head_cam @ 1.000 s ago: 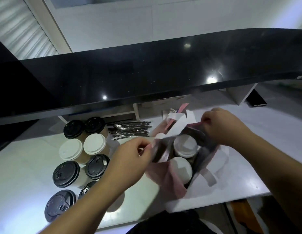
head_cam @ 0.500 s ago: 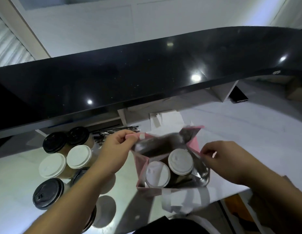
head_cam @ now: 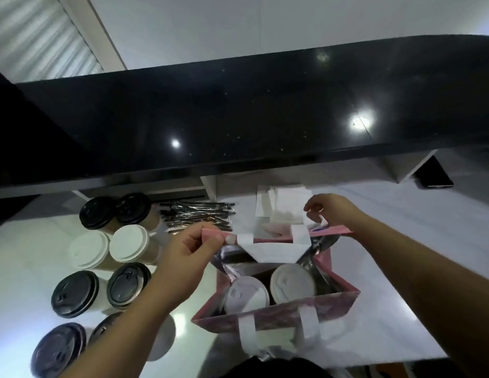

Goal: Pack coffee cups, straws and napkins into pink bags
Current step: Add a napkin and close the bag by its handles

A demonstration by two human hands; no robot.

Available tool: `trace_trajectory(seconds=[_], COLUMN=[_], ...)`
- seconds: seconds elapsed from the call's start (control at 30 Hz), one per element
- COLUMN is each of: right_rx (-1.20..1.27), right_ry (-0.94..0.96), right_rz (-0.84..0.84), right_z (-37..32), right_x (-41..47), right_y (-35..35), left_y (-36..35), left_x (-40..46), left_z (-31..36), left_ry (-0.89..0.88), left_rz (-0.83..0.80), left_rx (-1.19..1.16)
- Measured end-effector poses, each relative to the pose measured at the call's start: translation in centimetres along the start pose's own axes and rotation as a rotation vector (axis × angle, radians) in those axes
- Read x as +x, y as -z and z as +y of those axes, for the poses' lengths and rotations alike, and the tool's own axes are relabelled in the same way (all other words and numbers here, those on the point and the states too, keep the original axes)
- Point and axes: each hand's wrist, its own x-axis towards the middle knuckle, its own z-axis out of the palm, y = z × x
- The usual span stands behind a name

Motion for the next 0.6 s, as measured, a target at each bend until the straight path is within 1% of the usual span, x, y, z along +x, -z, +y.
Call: trace_trajectory(seconds=[0.07,0.1,0.2,0.37,0.6], right_rx=[-0.072,-0.146,-0.306,-0.185,-0.098], right_ry=[0.048,0.060,0.085,0.025,-0.019], right_rz=[-0.100,-0.147,-0.186,-0.084,-0.063], right_z=[-1.3,-1.9,-2.6,-2.2,-1.9], right_x=[2.5,3.5,6.0,9.8,11.1], right_y=[-0.8,-1.1,-2.1,-3.9,-5.9], left_y=[0.2,0.2,0.3,0.3,-0.1], left_x=[0.1,0.1,0.3,0.9,1.5], left_z=[-0.4,-0.5,-0.4,-0.1,-0.2], left_ry=[-0.009,-0.013,0.007,0.027,0.066], left_rz=[0.005,0.005,0.006,0.025,0.056], left_rx=[0.016,0.023,0.020,0.039,0.033])
